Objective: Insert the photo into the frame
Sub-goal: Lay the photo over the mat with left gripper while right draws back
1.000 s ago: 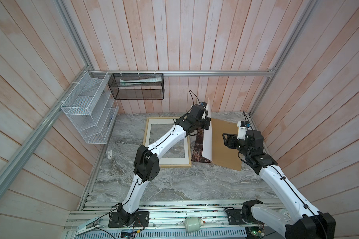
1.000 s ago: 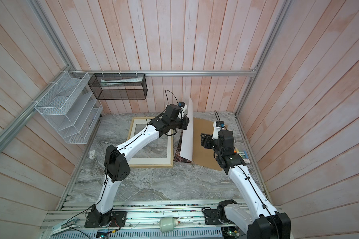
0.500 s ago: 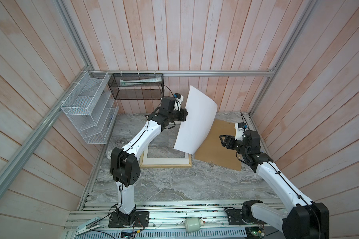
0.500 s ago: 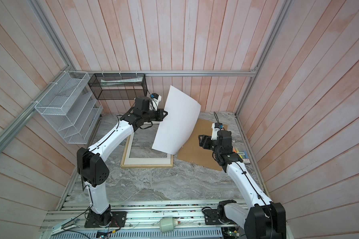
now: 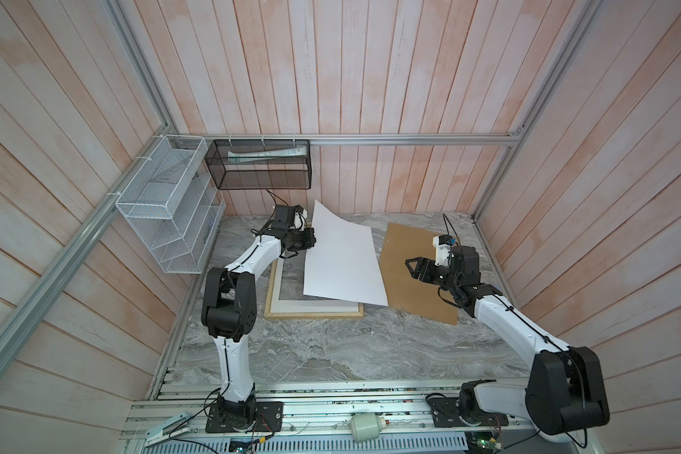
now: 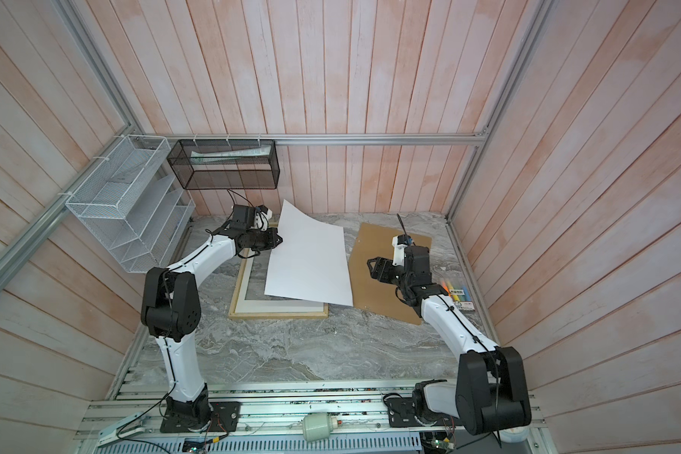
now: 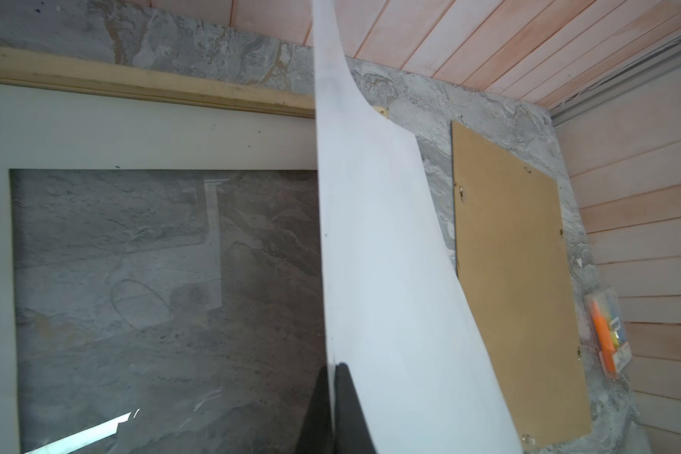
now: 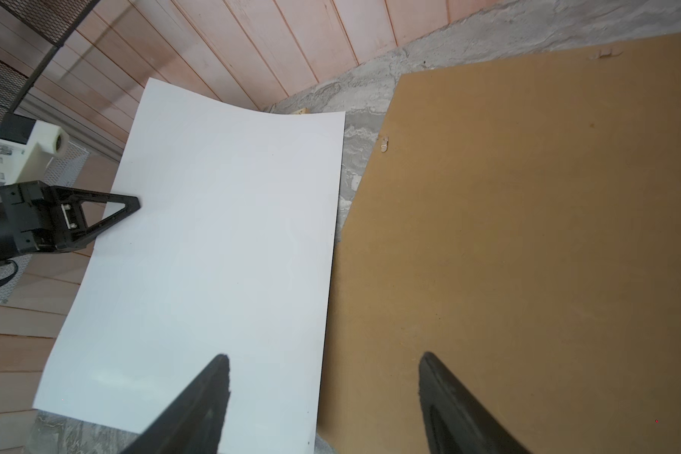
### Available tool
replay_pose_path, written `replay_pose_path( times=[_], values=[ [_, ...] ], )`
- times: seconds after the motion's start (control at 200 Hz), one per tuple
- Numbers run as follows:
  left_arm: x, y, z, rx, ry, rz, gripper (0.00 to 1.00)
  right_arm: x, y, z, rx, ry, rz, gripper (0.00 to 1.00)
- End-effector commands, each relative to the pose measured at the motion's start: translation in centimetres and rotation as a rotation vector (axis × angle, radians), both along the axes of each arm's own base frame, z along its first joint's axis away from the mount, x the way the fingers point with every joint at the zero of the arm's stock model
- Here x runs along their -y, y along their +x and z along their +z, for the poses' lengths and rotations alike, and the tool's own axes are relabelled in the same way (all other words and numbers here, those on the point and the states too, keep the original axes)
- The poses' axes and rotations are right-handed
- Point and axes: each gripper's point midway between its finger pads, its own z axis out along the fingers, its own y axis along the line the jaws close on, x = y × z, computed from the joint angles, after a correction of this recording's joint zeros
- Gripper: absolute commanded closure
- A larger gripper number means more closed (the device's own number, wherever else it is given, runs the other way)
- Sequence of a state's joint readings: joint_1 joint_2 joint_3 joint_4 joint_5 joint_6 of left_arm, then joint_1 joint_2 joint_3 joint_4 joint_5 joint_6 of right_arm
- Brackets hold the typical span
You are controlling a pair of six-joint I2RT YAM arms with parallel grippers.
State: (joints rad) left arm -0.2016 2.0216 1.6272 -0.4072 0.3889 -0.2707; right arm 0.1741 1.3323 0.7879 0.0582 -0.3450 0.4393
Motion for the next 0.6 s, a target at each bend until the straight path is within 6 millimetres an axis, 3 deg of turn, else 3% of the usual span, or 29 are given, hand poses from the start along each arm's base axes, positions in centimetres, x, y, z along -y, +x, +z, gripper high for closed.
replay_pose_path(
  times=[0.0,0.295,0.595],
  values=[
    [-1.0,0.2,-1.5,0.000,0.042,-0.052,1.00,-2.0,0.6,-0.9,-0.014,0.105,0.081,0.22],
    [-5.6,0.3,-4.9,-0.075,0.190,0.019,1.00,-8.2,2.1,-4.8,-0.097,0.194,0.215,0.22],
    [-9.1,-0.1,-5.8,-0.089,0.202,0.086,1.00,-13.6,2.9,-8.3,-0.177,0.238,0.300,0.25]
  ],
)
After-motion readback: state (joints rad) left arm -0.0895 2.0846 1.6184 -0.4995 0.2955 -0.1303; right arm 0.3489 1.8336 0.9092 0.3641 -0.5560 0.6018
